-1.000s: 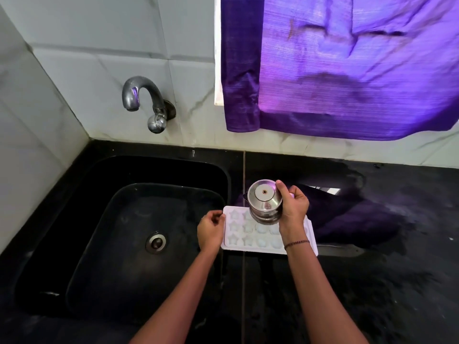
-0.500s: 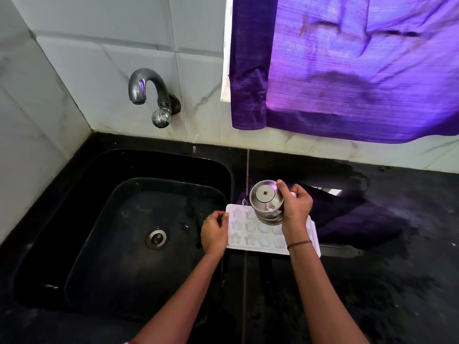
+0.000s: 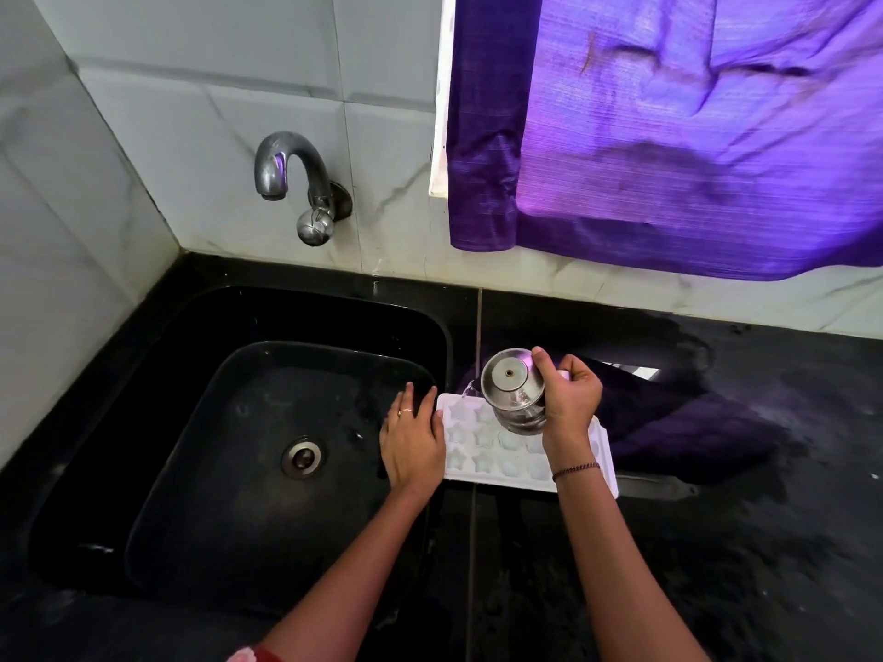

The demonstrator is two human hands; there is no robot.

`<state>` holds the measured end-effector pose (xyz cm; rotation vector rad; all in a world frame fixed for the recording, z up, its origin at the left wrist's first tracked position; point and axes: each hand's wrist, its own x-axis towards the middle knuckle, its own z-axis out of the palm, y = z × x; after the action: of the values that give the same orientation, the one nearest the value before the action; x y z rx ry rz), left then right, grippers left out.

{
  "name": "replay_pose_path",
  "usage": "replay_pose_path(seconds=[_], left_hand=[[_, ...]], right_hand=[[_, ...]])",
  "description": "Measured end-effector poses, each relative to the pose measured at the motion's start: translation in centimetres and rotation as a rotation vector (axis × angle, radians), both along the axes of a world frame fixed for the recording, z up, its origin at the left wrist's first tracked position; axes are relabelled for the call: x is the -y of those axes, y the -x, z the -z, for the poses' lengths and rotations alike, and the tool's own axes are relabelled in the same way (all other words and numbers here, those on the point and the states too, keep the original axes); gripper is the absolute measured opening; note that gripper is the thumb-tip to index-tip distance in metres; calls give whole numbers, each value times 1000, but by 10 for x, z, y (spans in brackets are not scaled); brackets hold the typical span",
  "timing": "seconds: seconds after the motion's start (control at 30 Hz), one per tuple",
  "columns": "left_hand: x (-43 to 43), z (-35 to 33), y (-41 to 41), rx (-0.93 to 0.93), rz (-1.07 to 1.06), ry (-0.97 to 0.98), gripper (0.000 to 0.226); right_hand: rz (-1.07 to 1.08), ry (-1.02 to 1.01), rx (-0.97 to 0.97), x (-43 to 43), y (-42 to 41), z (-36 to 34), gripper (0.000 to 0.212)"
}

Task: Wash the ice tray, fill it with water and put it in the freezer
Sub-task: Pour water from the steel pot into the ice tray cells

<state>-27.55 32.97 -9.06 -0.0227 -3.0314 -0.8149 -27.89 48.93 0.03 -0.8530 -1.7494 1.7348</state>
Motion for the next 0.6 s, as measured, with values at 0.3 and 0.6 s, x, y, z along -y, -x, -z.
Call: replay_pose_path(seconds=[0.3, 0.6], left_hand=[[2, 0, 4, -36, 112, 99, 49], [2, -9, 6, -75, 149, 127, 68]], right_hand=[[6, 26, -7, -1, -2, 0, 52], [14, 220, -75, -8, -3, -4, 54]])
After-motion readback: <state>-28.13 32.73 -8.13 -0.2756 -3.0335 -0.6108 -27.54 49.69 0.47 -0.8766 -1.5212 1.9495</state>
